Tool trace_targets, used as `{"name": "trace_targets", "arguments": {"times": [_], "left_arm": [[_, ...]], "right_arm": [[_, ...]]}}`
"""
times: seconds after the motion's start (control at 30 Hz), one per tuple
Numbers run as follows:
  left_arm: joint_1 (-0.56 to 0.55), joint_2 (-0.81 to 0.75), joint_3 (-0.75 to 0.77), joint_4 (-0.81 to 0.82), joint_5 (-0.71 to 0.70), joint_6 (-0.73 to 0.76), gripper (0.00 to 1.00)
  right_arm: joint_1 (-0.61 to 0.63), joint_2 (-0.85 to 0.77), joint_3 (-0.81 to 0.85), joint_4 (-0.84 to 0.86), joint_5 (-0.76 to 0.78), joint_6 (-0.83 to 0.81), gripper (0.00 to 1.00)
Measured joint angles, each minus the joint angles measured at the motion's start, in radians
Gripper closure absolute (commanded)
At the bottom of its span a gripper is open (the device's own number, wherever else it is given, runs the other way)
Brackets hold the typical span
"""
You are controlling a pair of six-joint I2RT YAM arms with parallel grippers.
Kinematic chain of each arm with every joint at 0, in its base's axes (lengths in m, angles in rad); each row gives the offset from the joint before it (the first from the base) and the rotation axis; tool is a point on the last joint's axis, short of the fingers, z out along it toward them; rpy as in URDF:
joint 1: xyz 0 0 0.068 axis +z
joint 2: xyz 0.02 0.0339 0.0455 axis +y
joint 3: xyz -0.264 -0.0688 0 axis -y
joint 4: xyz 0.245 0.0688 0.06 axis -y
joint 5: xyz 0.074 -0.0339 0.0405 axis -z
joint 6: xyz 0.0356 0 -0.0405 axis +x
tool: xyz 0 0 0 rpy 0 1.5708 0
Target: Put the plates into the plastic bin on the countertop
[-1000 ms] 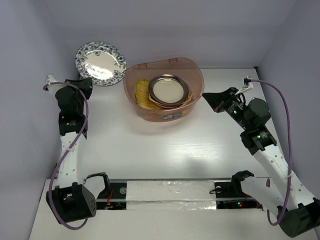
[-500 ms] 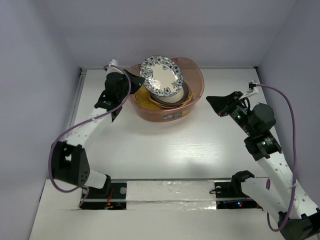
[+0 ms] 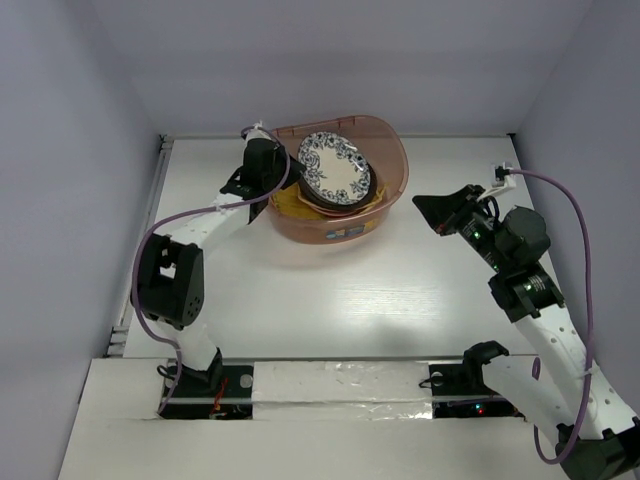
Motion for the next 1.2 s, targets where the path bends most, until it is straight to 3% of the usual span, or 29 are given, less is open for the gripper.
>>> {"name": "trace_targets", "arguments": {"times": [0.23, 0.37, 0.4, 0.5, 0.73, 0.87, 0.93, 1.03, 1.2], "left_arm": [[0.003, 0.074, 0.001, -0.04, -0.021, 0.023, 0.99], [0.002, 0.079, 0.002, -0.034, -0.031, 0.031, 0.68], [0.0, 0.077, 0.002, -0.027, -0.037, 0.038, 0.52], [0.0, 0.066, 0.003, -0.008, -0.061, 0.052, 0.3], [0.0, -0.079, 0.003, -0.011, -0.112, 0.117, 0.07], [-0.003, -0.258, -0.02, -0.008, -0.113, 0.153, 0.01], [-0.012, -0.416, -0.097, 0.027, -0.108, 0.167, 0.01], [-0.023, -0.704, -0.234, 0.049, -0.103, 0.187, 0.01], [-0.025, -1.056, -0.352, 0.001, -0.124, 0.219, 0.01]], "right_arm": [[0.0, -0.002, 0.0, -0.002, 0.001, -0.003, 0.82], [0.0, -0.003, 0.0, -0.003, 0.002, -0.006, 0.75], [0.0, -0.005, 0.0, -0.006, 0.002, -0.01, 0.71], [0.0, -0.016, 0.0, -0.024, 0.007, -0.019, 0.62], [0.0, -0.069, 0.001, -0.074, 0.04, -0.045, 0.43], [0.0, -0.128, 0.02, -0.12, 0.077, -0.068, 0.27], [0.0, -0.175, 0.036, -0.145, 0.113, -0.081, 0.12], [0.0, -0.266, 0.048, -0.175, 0.188, -0.102, 0.0], [0.0, -0.473, 0.056, -0.185, 0.373, -0.136, 0.0]]}}
